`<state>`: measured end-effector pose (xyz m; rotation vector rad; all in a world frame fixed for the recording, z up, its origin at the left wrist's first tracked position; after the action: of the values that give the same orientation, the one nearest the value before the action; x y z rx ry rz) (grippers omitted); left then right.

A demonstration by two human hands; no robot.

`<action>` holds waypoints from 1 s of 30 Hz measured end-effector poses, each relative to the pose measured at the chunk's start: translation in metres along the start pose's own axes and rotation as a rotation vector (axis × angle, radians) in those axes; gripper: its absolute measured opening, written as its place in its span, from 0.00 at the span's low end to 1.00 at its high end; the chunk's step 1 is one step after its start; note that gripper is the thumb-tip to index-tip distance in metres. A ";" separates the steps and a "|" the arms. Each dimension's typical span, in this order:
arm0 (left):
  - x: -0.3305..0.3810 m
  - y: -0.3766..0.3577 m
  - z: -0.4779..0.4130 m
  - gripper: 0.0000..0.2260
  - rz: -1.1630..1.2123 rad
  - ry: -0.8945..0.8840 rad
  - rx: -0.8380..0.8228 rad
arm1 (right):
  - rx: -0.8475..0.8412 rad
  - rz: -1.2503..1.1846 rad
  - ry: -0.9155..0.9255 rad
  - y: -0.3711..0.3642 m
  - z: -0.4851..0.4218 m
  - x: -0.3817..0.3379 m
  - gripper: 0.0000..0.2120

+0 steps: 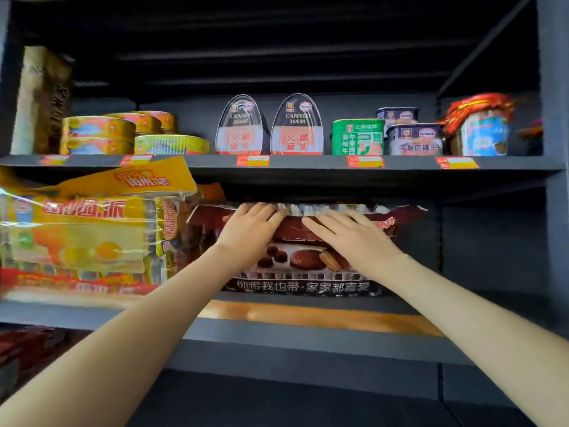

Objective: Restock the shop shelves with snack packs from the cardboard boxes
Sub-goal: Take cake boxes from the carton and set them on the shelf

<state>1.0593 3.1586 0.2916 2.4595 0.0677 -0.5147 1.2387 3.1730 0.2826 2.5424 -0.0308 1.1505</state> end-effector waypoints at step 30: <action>-0.054 -0.095 -0.036 0.54 -0.061 0.137 -0.118 | -0.418 0.068 -0.089 -0.094 -0.071 -0.003 0.49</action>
<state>1.0057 3.2604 0.2852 2.3794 0.2237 -0.3567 1.2000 3.2838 0.2950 2.2290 -0.3452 0.9375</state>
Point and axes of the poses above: each hand's wrist, its own z-axis away from the middle knuckle, its own y-axis out of the back of the hand, x = y × z, the point moved 4 cm from there along -z, towards the middle knuckle, and after that the axes turned 10 degrees about z, right-handed, at the moved point
